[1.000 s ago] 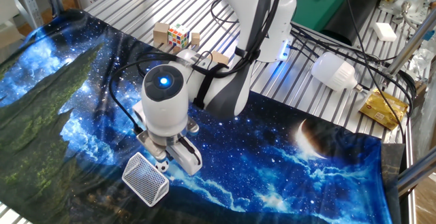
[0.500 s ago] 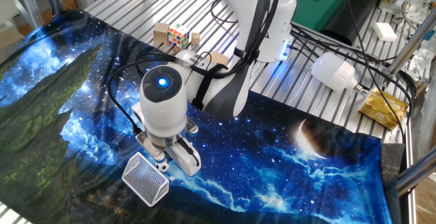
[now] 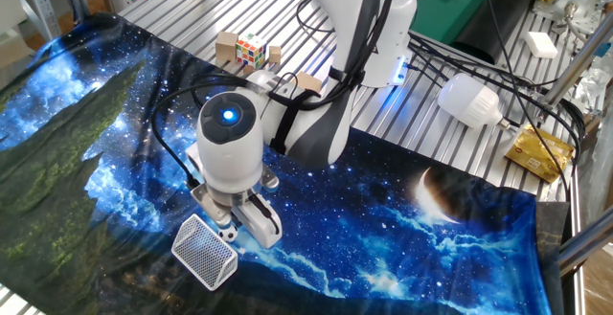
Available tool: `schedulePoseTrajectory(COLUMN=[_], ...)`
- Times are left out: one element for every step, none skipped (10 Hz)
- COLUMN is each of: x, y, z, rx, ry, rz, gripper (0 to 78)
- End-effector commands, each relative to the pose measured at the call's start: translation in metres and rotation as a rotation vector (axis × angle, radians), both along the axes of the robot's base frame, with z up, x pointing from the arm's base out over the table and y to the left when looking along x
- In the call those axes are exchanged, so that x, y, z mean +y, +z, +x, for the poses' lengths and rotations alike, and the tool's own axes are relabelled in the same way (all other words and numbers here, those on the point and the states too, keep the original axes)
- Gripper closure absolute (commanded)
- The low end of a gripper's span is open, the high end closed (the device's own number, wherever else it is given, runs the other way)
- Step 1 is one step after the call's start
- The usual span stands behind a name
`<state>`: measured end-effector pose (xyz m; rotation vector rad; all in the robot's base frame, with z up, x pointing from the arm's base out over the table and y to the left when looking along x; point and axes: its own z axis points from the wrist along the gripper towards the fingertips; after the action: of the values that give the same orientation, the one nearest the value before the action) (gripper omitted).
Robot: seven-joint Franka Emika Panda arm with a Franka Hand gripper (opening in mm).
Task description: Push the soccer ball into the goal
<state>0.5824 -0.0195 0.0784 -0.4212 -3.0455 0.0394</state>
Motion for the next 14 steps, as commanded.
schedulePoseTrajectory(x=[-0.0003,-0.0003,-0.0003,-0.0003,-0.0003,-0.0003,-0.0003,-0.0003,-0.0003,-0.0003,-0.0004,-0.0005,-0.0009,-0.0014], y=[0.0013,0.0013,0.0013,0.0013,0.0013,0.0013,0.0013,0.0013,0.0013,0.0013,0.0008,0.0000,-0.0011,-0.0027], z=[0.0010,0.0010,0.0010,0.0010,0.0010,0.0010,0.0010,0.0010,0.0010,0.0010,0.0016,0.0026,0.0043,0.0070], rx=[-0.020,-0.028,-0.029,-0.027,-0.024,-0.023,-0.028,-0.039,-0.045,-0.054,-0.061,-0.065,-0.075,-0.087], ry=[-0.041,-0.054,-0.058,-0.058,-0.058,-0.060,-0.059,-0.058,-0.058,-0.052,-0.047,-0.040,-0.034,-0.033], rz=[-0.008,-0.008,-0.006,-0.004,-0.004,-0.006,-0.008,-0.008,-0.009,-0.009,-0.011,-0.015,-0.014,-0.016], gripper=[77.6,77.6,77.6,77.6,77.6,77.6,77.6,77.6,77.6,77.6,77.6,77.6,77.6,77.6])
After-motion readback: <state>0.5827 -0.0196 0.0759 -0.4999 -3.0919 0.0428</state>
